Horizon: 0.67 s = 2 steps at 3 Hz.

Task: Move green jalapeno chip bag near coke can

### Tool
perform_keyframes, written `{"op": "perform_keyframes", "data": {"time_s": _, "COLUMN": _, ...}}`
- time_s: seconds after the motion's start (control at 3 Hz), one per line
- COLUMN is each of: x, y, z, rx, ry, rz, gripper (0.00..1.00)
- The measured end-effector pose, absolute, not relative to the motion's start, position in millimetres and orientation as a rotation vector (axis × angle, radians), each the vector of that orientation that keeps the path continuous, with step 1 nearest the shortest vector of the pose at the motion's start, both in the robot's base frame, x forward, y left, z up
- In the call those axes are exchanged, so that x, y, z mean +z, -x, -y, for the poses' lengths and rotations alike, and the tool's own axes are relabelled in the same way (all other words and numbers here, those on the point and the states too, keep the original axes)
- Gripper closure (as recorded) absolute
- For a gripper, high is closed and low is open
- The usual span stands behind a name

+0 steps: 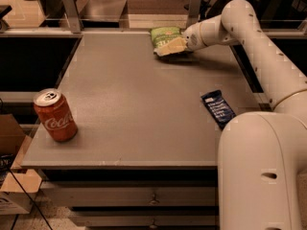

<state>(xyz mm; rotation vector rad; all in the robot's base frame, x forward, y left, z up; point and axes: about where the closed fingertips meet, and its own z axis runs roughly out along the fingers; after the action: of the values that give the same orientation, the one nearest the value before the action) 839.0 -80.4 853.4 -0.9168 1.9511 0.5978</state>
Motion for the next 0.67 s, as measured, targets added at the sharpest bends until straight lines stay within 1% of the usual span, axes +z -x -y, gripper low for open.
{"op": "perform_keyframes", "data": {"time_s": 0.33, "x": 856, "y": -840, "z": 82, "rx": 0.608, "ry": 0.92, "rz": -1.944, "gripper": 0.41}}
{"op": "perform_keyframes", "data": {"time_s": 0.67, "x": 874, "y": -836, "z": 81, "rx": 0.575, "ry": 0.969, "rz": -1.9, "gripper": 0.64}}
